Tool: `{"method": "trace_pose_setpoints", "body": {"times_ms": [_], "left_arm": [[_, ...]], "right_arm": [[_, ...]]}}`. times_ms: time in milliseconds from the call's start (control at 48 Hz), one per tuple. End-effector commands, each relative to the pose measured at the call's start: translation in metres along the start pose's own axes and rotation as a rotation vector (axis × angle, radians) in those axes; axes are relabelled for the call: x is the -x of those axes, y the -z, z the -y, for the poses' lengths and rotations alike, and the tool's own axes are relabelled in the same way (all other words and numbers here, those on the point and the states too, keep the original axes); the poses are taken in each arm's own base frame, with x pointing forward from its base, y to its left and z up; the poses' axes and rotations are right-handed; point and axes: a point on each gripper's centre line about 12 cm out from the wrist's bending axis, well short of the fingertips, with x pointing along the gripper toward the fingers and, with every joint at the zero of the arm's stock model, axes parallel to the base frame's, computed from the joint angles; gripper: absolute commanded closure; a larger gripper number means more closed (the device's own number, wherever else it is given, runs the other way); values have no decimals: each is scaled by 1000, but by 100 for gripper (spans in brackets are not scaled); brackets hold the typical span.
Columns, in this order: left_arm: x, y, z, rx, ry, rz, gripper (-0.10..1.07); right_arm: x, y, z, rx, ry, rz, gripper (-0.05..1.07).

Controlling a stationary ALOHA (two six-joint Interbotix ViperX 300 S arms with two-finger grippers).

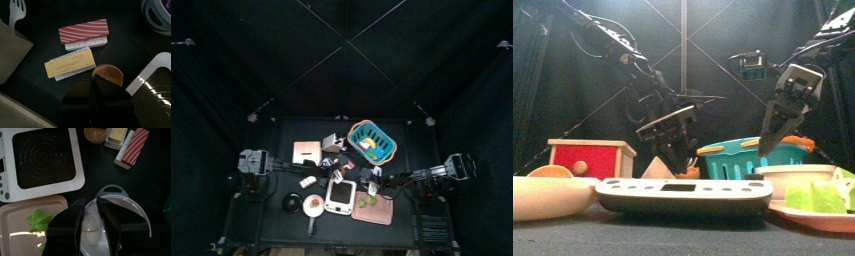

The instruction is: Place eggshell in pan

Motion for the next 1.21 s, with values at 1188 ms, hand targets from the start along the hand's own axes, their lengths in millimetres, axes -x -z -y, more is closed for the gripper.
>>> {"method": "trace_pose_setpoints", "body": {"times_ms": [1188], "left_arm": [[116, 84, 54, -196, 104, -80, 57]], "right_arm": [[6, -9, -2, -9, -15, 36, 34]]}}
